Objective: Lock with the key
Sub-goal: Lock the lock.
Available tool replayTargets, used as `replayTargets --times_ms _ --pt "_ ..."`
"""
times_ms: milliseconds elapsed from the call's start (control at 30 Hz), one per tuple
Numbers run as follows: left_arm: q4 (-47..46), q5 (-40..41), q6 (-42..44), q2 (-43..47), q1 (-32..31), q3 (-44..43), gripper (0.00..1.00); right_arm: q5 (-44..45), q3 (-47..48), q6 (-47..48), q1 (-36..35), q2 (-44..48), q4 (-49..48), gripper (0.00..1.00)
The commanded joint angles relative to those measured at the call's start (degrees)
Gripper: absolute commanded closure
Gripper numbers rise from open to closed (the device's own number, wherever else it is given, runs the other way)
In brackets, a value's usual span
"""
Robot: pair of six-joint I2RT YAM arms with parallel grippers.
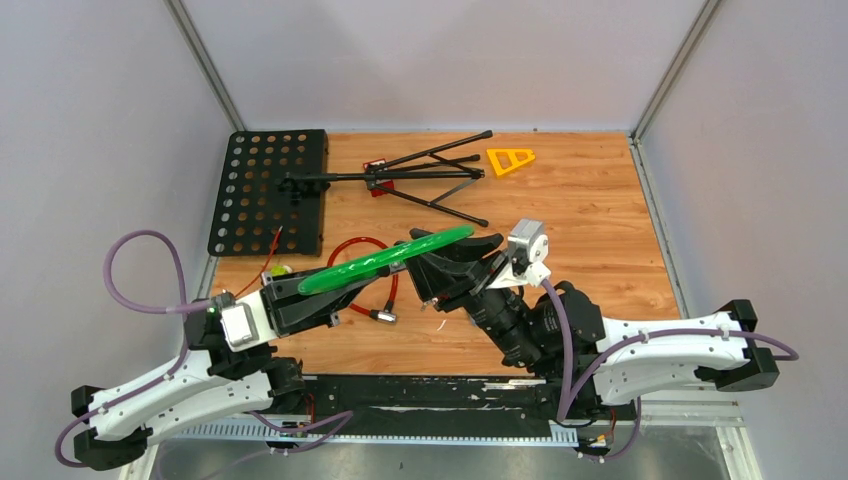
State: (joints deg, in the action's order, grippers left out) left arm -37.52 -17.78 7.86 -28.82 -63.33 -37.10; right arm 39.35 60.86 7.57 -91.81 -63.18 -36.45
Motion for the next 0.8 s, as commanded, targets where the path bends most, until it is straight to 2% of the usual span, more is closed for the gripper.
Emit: replayTargets --times_ms 0,267,533,767 --pt "-1.6 2.6 0.6 -0.7 0.1 0.0 1.0 -3.7 -1.1 -0.4 -1.0 0.4 3.6 0.65" --pt "-1.9 4.4 0.0 -1.1 0.1 0.1 1.0 -3.4 -3.1 -0.2 -1.0 2.6 2.3 0.49" --pt "-4.5 8.3 -2.3 -0.6 0.1 1.7 1.0 -3.8 -5.3 0.4 -1.0 4.7 1.4 0.37" --pt "-5.3 9.9 -2.5 0.0 0.1 2.0 1.0 -4.8 -7.4 1.3 -1.0 6.4 0.7 0.33"
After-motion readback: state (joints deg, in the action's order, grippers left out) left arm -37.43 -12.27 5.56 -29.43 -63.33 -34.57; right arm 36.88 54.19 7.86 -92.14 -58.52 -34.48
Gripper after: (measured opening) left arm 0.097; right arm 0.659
